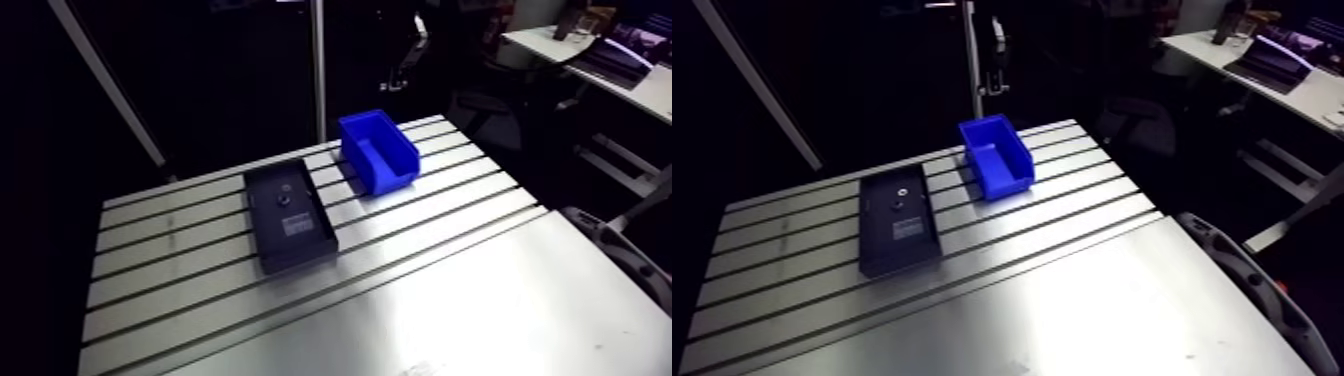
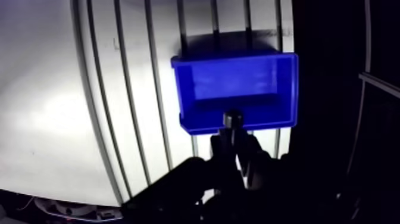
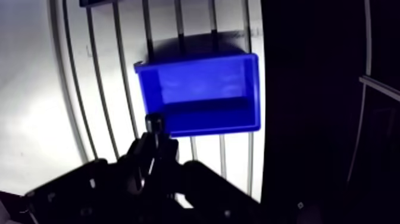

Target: Pick up the M10 bolt from the tray and put it into the blue bin.

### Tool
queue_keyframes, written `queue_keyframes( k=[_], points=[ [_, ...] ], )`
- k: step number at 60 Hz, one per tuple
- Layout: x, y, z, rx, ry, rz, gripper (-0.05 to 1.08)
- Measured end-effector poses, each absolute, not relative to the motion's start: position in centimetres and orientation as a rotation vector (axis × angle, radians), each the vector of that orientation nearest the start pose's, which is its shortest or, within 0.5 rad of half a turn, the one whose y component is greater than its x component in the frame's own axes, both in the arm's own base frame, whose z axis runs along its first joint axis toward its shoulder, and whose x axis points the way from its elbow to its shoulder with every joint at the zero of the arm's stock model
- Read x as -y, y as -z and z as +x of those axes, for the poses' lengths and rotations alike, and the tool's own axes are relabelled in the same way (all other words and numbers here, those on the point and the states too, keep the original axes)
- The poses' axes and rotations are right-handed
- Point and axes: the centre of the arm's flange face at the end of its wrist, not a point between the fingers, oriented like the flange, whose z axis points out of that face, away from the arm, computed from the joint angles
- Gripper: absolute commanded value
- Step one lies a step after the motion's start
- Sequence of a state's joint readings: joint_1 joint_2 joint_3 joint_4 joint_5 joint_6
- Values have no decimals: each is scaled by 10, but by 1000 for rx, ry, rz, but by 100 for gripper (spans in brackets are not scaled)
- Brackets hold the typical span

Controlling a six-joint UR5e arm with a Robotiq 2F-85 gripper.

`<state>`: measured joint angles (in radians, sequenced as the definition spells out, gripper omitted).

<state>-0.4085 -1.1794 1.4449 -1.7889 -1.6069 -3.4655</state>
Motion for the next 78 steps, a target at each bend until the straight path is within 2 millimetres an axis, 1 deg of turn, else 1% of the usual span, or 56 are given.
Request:
queue_keyframes(
  k=[12, 14, 31, 61, 78],
  points=[
    [-136, -325, -639, -2255, 7, -2111, 105],
    [-137, -318, -639, -2251, 0, -2112, 105],
    [-141, -285, -642, -2230, -4, -2096, 105],
    [-140, -229, -651, -2222, 1, -2090, 104],
    [-138, -210, -654, -2219, 18, -2085, 104]
  ],
)
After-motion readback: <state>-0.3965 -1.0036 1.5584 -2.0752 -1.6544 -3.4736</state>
